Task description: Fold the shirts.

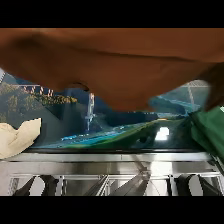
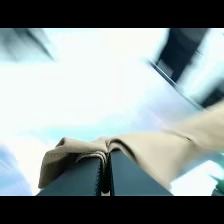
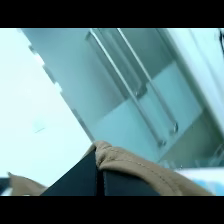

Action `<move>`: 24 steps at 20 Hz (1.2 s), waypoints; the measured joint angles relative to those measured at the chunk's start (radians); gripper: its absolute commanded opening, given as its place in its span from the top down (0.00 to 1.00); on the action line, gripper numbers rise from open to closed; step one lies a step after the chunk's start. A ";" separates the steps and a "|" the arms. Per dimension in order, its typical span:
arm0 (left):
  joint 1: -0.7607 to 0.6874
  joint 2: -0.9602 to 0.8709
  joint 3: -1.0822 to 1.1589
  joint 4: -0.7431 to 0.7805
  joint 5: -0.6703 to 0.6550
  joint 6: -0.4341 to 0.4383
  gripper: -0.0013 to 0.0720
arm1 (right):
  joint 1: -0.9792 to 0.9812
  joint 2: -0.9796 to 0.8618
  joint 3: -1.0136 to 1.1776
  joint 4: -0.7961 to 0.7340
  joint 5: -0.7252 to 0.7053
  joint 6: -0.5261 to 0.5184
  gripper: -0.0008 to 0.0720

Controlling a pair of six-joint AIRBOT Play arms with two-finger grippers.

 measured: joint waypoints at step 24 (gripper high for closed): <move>-0.618 -1.252 0.460 0.324 0.347 -0.010 0.01 | 0.385 -0.727 -0.257 -0.403 -0.513 -0.108 0.29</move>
